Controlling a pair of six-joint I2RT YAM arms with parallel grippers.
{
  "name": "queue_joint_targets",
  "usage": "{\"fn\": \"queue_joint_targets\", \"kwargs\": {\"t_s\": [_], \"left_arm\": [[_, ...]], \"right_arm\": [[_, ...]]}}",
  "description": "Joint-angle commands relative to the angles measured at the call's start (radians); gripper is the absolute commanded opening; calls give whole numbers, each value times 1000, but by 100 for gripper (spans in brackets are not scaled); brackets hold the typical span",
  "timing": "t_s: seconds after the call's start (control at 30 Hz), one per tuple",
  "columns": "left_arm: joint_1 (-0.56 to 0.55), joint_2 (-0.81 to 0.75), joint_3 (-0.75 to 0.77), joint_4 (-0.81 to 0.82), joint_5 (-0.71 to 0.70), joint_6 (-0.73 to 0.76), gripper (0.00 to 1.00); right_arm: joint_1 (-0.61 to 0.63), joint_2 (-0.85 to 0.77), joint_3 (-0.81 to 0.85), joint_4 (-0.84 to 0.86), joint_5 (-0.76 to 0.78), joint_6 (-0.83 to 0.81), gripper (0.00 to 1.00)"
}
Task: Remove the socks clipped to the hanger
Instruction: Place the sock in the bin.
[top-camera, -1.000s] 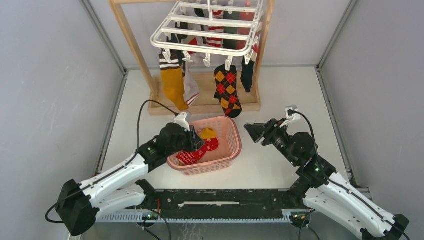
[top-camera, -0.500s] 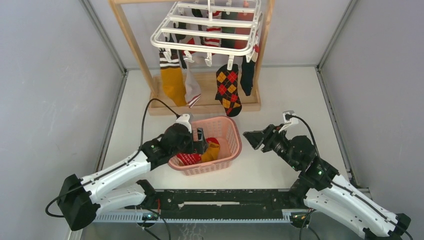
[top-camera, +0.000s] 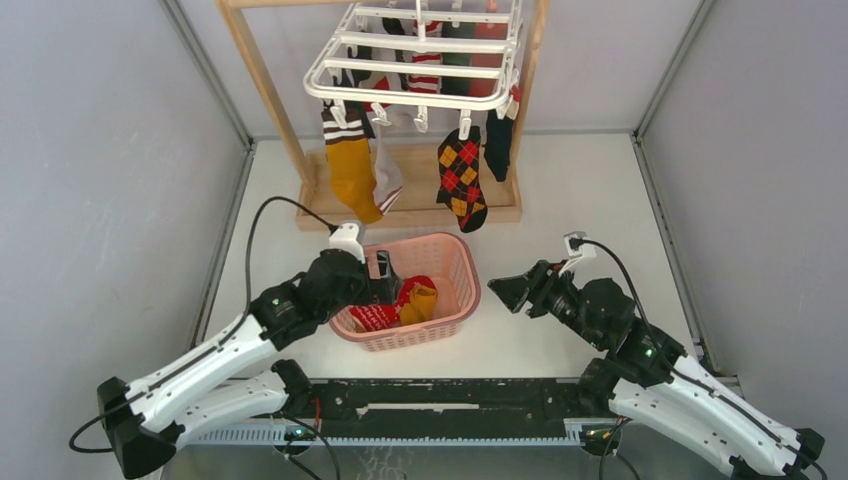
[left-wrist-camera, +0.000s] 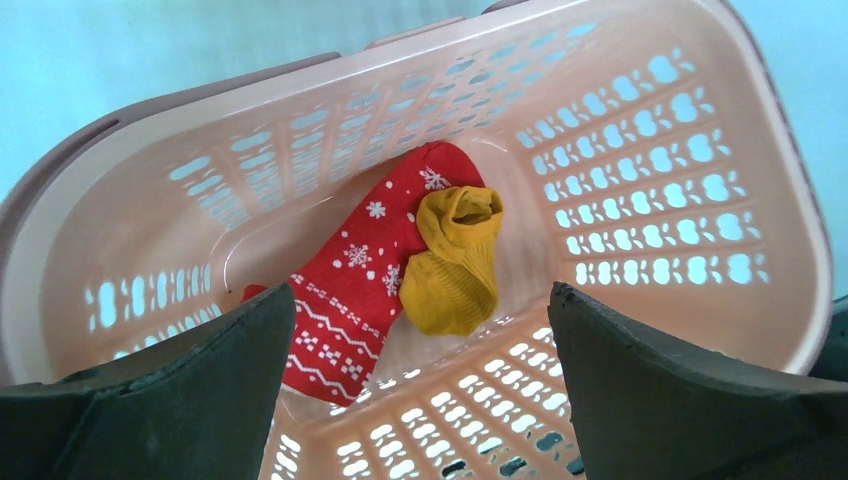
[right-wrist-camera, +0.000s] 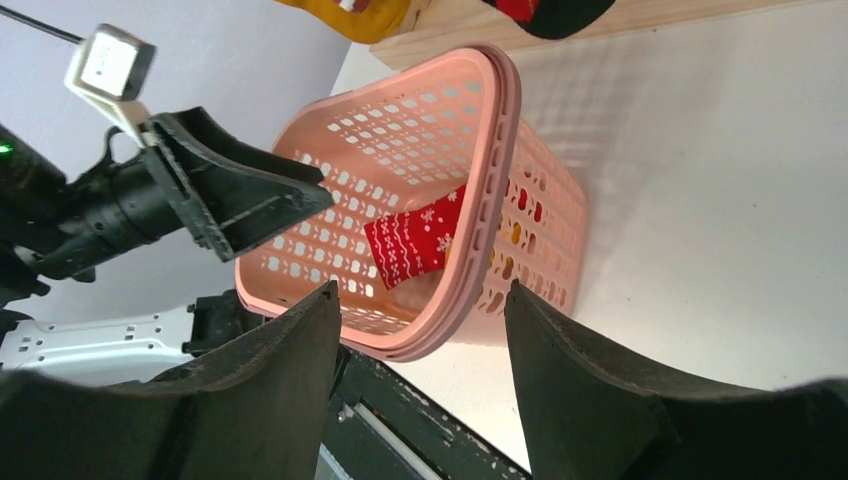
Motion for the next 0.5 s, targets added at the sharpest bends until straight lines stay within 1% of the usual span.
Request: {"fn": "queue_joint_targets", "kwargs": {"t_s": [0.0, 0.2, 0.47], "left_arm": [[-9, -93, 36, -36, -15, -4, 100], [-9, -162, 41, -55, -20, -9, 100], [-12, -179, 56, -23, 37, -6, 100]], "right_arm": [[12, -30, 5, -75, 3, 35, 69], [12, -52, 10, -102, 46, 16, 69], [3, -11, 67, -60, 198, -107, 68]]}}
